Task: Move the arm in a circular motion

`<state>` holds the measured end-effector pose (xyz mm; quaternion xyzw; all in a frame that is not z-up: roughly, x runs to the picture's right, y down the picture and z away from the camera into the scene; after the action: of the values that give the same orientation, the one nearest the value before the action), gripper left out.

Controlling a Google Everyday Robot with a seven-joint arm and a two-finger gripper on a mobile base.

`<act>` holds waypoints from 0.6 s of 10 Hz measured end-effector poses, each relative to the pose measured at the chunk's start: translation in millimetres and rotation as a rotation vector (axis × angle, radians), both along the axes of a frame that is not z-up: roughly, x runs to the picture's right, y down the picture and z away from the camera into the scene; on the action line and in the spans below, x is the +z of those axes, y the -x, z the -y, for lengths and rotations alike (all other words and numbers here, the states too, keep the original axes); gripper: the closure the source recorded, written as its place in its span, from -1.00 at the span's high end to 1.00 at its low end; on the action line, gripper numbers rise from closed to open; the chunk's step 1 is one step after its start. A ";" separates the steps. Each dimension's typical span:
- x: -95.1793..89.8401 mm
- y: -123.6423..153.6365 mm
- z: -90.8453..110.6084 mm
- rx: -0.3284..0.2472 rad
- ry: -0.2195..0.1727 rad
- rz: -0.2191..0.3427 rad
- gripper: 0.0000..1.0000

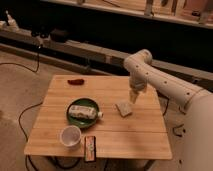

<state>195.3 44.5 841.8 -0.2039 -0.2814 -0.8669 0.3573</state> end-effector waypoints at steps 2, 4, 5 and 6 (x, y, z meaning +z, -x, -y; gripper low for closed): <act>17.5 26.2 22.2 -0.026 -0.037 0.065 0.25; 27.8 55.3 48.1 -0.060 -0.094 0.146 0.25; 30.6 70.5 55.9 -0.080 -0.115 0.187 0.25; 32.6 85.5 60.4 -0.088 -0.131 0.226 0.25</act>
<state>109.8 -15.9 874.4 -0.0936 -0.2534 -0.9157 0.2975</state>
